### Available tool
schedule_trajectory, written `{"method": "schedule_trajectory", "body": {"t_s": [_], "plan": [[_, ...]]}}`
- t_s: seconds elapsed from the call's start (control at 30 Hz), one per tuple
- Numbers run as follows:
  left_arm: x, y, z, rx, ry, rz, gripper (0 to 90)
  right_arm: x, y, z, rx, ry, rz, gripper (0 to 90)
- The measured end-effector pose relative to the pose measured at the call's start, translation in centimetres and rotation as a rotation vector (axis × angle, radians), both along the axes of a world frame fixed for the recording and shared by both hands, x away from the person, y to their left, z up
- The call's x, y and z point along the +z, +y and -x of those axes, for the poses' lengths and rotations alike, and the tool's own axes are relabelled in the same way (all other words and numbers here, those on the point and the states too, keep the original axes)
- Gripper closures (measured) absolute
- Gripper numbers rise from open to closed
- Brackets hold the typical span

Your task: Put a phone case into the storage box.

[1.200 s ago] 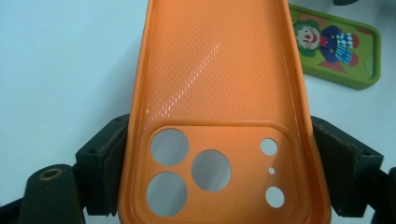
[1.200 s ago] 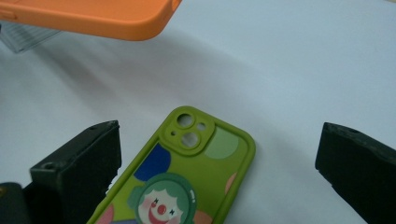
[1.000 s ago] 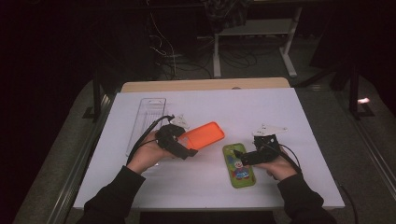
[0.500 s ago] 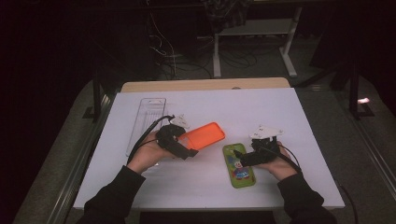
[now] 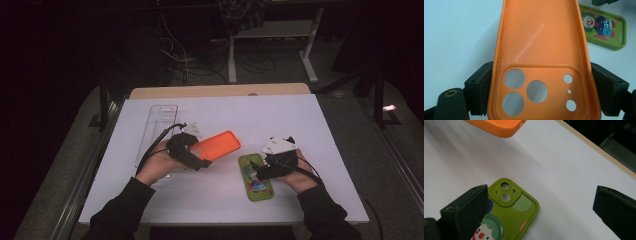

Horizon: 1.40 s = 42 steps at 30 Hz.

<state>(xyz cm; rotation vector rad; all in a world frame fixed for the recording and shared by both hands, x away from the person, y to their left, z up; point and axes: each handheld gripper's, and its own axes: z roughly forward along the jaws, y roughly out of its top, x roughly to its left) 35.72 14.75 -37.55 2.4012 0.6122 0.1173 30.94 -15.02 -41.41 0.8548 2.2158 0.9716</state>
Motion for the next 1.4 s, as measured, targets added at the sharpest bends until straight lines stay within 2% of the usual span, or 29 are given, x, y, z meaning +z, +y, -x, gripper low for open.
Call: {"method": "schedule_trajectory", "body": {"t_s": [0.03,0.1,0.2,0.27,0.33,0.37,0.4,0.43,0.47,0.53,0.57,0.63,0.77,0.97,1.0,1.07,1.13,1.27,1.3,1.4], "plan": [[0.0,0.0,0.0,0.0,0.0,0.0,16.5,0.0,0.0,0.0,0.009,-0.012,0.023,0.0],[0.0,0.0,0.0,0.001,-0.001,0.003,16.5,0.0,0.1,0.1,0.012,-0.022,0.034,0.0],[0.0,0.0,0.0,0.001,0.001,0.005,16.5,0.0,0.4,0.3,0.033,-0.058,0.092,0.0],[0.0,0.0,0.0,-0.001,-0.002,0.004,16.5,0.0,0.6,0.3,0.034,-0.072,0.098,0.0],[0.0,0.1,0.0,-0.002,-0.001,0.005,16.5,0.1,0.8,0.5,0.048,-0.102,0.135,0.0],[0.0,0.0,0.0,-0.001,0.0,0.005,16.5,0.1,0.8,0.5,0.048,-0.102,0.135,0.0],[0.0,0.0,0.0,-0.003,-0.001,0.002,16.5,0.1,1.0,0.6,0.062,-0.121,0.165,0.0],[0.0,0.0,0.0,-0.003,-0.001,0.002,16.5,0.1,1.0,0.6,0.062,-0.121,0.165,0.0],[0.0,0.0,0.0,-0.001,0.0,0.004,16.5,0.0,1.2,0.7,0.068,-0.138,0.201,0.0],[0.0,0.0,0.0,-0.002,0.0,0.002,16.5,0.0,1.3,0.8,0.075,-0.149,0.217,0.0],[0.0,0.0,0.0,-0.004,0.001,0.001,16.5,-0.1,1.5,0.9,0.093,-0.174,0.262,0.0],[0.0,0.0,0.0,-0.005,0.0,-0.001,16.5,-0.1,1.5,0.9,0.101,-0.182,0.274,0.0],[0.0,0.0,-0.1,-0.014,-0.008,-0.006,16.5,-0.2,2.0,1.1,0.128,-0.232,0.345,0.0],[0.0,0.1,-0.1,-0.011,-0.005,0.003,16.5,-0.3,2.5,1.5,0.129,-0.277,0.384,0.0],[0.0,0.1,-0.1,-0.011,-0.004,0.003,16.5,-0.3,2.6,1.6,0.139,-0.298,0.415,0.0],[0.1,0.1,-0.1,-0.009,-0.005,0.005,16.5,-0.3,2.7,1.6,0.142,-0.309,0.422,0.0],[0.1,0.1,-0.1,-0.014,-0.011,0.0,16.5,-0.2,2.8,1.7,0.156,-0.341,0.461,0.0],[-0.1,-0.1,-0.1,-0.01,-0.009,0.007,16.5,-0.3,3.2,1.9,0.165,-0.382,0.491,0.0],[-0.1,-0.1,-0.1,-0.011,-0.008,0.005,16.5,-0.3,3.2,1.9,0.183,-0.403,0.516,0.0],[-0.1,-0.1,0.0,-0.002,-0.003,0.012,16.5,-0.4,3.5,2.0,0.187,-0.437,0.561,0.0]]}}
